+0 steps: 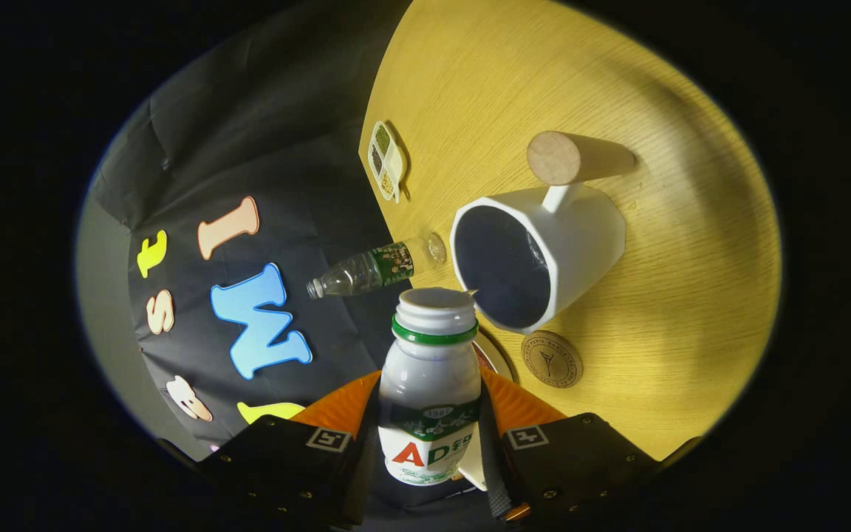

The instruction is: Take the bottle from table, then pour the juice into the cup, finally place the bottle on the coaster

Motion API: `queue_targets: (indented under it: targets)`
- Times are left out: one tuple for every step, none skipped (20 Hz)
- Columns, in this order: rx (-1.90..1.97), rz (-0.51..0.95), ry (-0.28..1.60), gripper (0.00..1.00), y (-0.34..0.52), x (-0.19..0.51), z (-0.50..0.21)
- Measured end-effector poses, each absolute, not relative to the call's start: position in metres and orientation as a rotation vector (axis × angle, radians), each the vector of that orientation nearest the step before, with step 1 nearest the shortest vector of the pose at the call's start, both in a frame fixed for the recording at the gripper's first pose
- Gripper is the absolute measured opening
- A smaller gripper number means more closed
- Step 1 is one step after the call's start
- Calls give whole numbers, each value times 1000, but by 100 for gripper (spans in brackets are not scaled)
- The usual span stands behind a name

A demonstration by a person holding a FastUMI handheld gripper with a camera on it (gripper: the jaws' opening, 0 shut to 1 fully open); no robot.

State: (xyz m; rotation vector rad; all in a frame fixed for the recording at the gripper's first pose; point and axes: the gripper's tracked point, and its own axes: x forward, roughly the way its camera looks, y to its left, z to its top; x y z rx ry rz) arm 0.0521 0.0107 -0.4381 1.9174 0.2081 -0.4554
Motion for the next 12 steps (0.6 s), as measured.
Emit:
queue_targets:
  targets:
    - [1918,-455,209,61,11,51,-438]
    - [1918,-454,210,61,11,52,-438]
    - [1918,-454,211,61,11,52,-437]
    - [1918,-453,210,61,11,52,-438]
    - [1920,-454,208,61,11,52,-438]
    - [1920,-454,207,61,11,52,-437]
    - [1919,-451,207,61,11,52,-437]
    - [1914,-447,207,61,11,52,-437]
    - [1903,-445,217,61,13,52,-438]
    - [1891,-439,229,61,15,52,-439]
    - [1881,-434,238,62,16,52,-439]
    - [1876,-431,241,62,17,53,-439]
